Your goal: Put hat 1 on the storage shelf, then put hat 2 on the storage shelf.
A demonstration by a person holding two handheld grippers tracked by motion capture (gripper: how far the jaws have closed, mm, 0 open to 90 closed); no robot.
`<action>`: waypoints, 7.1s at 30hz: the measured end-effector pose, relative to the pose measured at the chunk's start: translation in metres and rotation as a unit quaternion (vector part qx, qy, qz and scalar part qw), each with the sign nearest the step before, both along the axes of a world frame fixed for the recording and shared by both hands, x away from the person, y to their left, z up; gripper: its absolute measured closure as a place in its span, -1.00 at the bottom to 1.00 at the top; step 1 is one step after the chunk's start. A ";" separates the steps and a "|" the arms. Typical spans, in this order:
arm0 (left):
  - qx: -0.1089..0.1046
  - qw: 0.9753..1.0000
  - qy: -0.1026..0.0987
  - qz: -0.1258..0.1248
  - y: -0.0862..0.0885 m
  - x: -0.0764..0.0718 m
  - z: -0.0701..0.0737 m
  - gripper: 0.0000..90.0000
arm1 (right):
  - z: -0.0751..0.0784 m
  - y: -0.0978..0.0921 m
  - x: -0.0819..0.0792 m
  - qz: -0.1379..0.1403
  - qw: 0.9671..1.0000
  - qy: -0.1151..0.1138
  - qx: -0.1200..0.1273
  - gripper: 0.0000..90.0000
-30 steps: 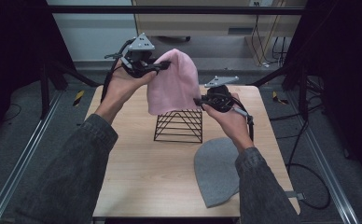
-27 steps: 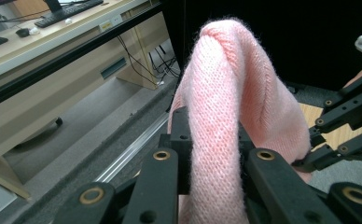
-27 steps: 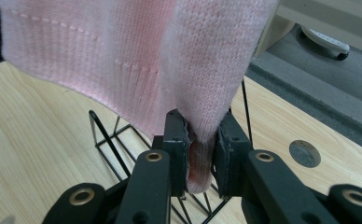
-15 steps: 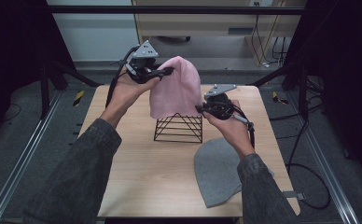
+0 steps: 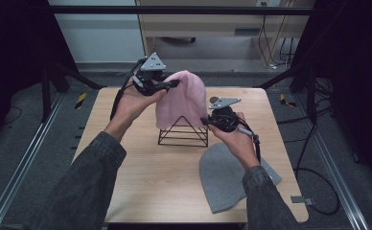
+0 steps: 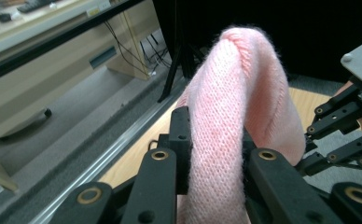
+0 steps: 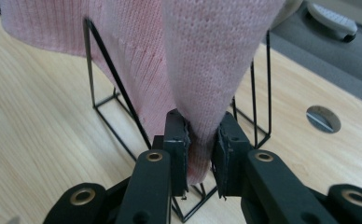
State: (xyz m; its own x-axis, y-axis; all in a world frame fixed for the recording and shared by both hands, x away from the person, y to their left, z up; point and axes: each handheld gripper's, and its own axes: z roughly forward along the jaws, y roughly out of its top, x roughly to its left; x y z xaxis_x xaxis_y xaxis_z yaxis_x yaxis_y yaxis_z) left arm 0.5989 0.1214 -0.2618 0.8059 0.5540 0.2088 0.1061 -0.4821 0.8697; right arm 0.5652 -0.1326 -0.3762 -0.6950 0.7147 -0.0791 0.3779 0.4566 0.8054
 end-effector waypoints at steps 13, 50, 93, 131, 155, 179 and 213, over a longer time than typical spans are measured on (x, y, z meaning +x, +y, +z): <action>-0.002 1.000 0.014 -0.005 0.003 -0.011 -0.019 0.72 | -0.014 0.002 -0.002 0.008 1.000 0.024 -0.009 0.69; 0.011 0.998 0.056 0.000 0.003 -0.018 -0.047 0.71 | -0.001 0.001 -0.005 -0.023 1.000 0.011 -0.002 0.18; 0.000 0.994 0.093 0.053 0.057 -0.083 -0.123 -0.71 | -0.070 -0.097 -0.005 -0.106 0.981 0.146 -0.067 0.14; 0.017 0.982 0.140 0.129 0.129 -0.111 -0.191 -0.85 | -0.106 -0.108 -0.007 -0.109 0.978 0.173 -0.045 0.86; -0.047 0.977 0.174 0.112 0.130 -0.109 -0.197 -0.78 | -0.003 -0.064 -0.090 -0.030 0.999 0.035 -0.017 0.90; -0.069 0.984 0.154 0.061 0.118 -0.120 -0.174 -0.77 | 0.083 -0.005 -0.134 0.060 0.996 -0.066 0.017 0.90; -0.092 0.984 0.149 -0.011 0.078 -0.119 -0.124 -0.48 | 0.154 0.048 -0.135 0.116 0.986 -0.110 0.037 0.91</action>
